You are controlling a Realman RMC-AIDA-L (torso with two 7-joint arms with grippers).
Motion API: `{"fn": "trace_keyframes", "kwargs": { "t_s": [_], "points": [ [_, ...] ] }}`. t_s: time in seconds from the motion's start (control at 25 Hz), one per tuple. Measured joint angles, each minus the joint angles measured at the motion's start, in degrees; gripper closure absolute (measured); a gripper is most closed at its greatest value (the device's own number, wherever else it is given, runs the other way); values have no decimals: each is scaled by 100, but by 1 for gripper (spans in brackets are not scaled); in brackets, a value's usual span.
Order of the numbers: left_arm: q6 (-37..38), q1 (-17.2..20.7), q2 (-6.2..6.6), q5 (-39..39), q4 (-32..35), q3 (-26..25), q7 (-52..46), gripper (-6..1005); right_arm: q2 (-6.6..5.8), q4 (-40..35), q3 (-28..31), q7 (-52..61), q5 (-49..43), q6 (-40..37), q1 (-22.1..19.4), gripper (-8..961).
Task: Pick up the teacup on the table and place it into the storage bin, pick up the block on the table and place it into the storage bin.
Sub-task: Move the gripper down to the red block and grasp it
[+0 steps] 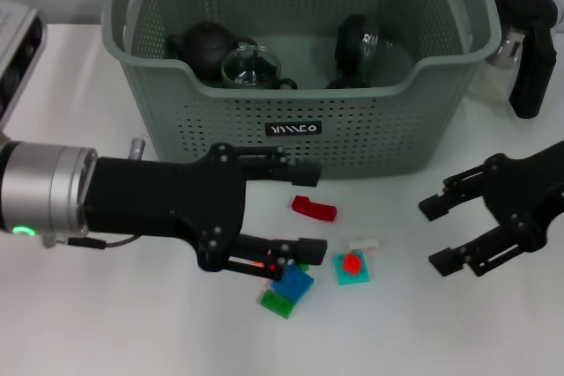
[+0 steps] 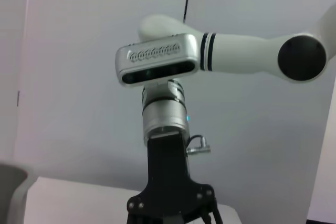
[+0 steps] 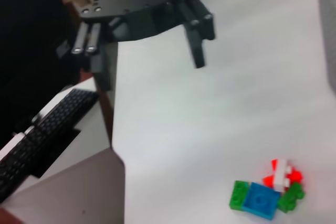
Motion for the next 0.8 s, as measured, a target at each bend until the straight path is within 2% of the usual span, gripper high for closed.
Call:
{"fn": "trace_keyframes", "kwargs": {
  "t_s": [0.2,0.32,0.36,0.4,0.56,0.8],
  "points": [
    [-152,11,79,126,-412,0,243,177,124,-60,-327,296,-212,36,310,120],
    [-203,14,92,389,-512,1,258,177,255,-178,-471,466,-517,141,478,121],
    [-218,14,93,480,-519,1,241,177,343,-225,-558,531,-682,237,555,121],
    [-221,14,93,517,-521,-6,231,177,343,-225,-558,531,-682,237,555,121],
    [-220,41,102,572,-561,-102,245,178,486,-254,-778,622,-897,465,714,121],
    [-299,65,111,581,-574,-123,322,178,632,-268,-1158,639,-941,840,774,121]
  ]
}}
